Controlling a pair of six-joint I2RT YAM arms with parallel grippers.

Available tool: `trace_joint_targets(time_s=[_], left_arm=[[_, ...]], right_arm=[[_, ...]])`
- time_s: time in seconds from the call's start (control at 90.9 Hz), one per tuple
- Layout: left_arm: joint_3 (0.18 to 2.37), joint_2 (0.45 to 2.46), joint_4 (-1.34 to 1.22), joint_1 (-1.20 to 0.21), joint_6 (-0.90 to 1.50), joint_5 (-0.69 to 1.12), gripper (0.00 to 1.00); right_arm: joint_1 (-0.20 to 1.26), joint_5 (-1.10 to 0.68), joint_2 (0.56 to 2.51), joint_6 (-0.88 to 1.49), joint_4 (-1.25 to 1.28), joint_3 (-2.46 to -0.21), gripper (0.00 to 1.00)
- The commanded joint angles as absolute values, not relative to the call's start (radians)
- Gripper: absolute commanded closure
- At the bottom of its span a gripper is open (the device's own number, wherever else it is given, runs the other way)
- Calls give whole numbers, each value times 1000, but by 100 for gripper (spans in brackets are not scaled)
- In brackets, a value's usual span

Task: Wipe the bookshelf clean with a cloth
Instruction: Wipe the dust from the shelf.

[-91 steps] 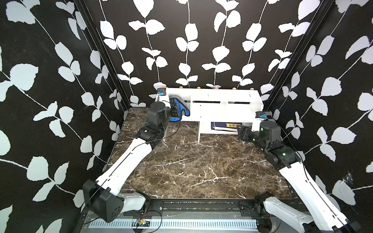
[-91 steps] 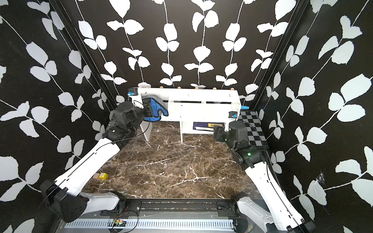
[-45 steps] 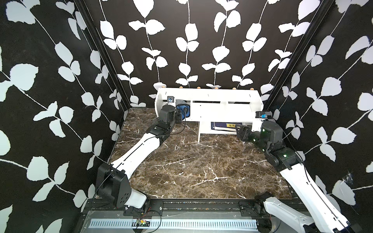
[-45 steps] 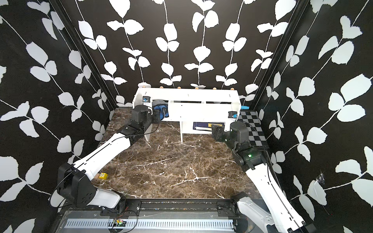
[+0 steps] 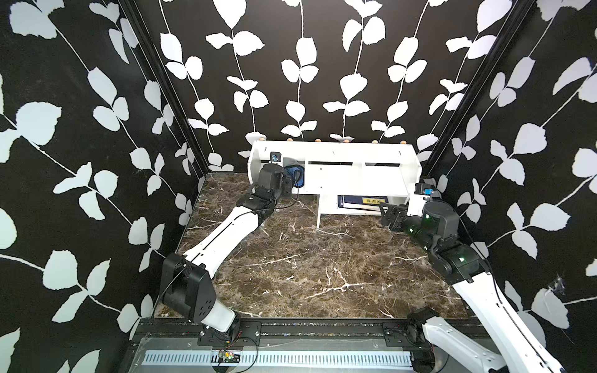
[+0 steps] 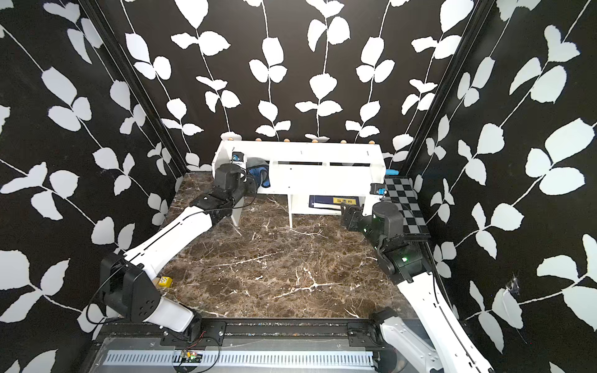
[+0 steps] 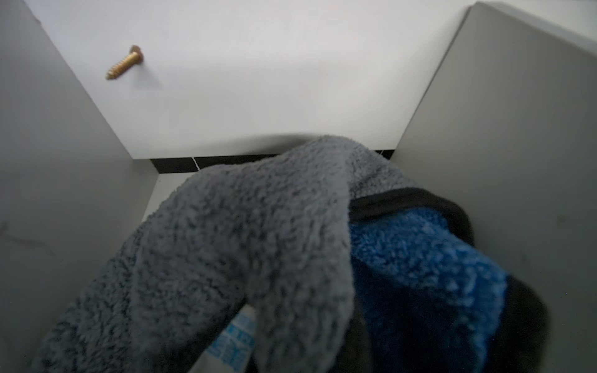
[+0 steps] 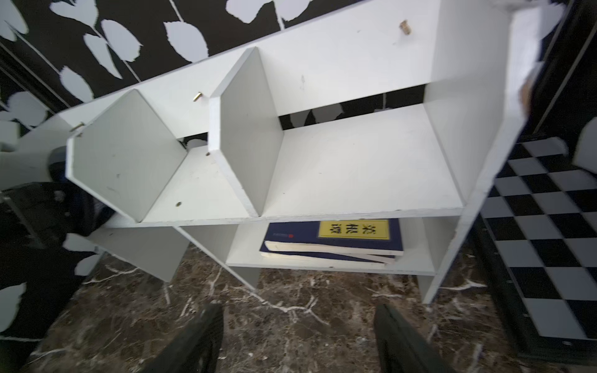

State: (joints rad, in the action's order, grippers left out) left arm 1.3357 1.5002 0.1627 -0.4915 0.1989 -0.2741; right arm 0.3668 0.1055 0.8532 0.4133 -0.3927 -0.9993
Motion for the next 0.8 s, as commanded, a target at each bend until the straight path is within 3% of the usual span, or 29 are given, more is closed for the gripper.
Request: trace_joint_targets(time_s=[0.0,0.187,0.363,0.495,0.55,0.649,0.792], left_arm=[[1351,1445,192,-485,178,-302,100],[1378,1458,192,-474,192,-282,100],[1387,1462,197,-463,202,-261,100],[1367,1445,178,-441,216,-225,100],[1361,1443,158,-436,214,-194,100],[1360,1453,130,-436,202,-158,100],[1335,1482,58,-436,195,-105,100]], right_arm=[[327,354,873,389,-438,-1062,14],[13,7,1093,497,-449,-1290,13],[-29,-243,1287,484,-431,-1466,20],[-32,-215,1328,486,-423,-1466,27],[-36,-193,1344,482,-427,-1462,39],[-38,-221,1378,457,-440,-1470,69],[-33,-291,1365,448,-406,-1419,93]])
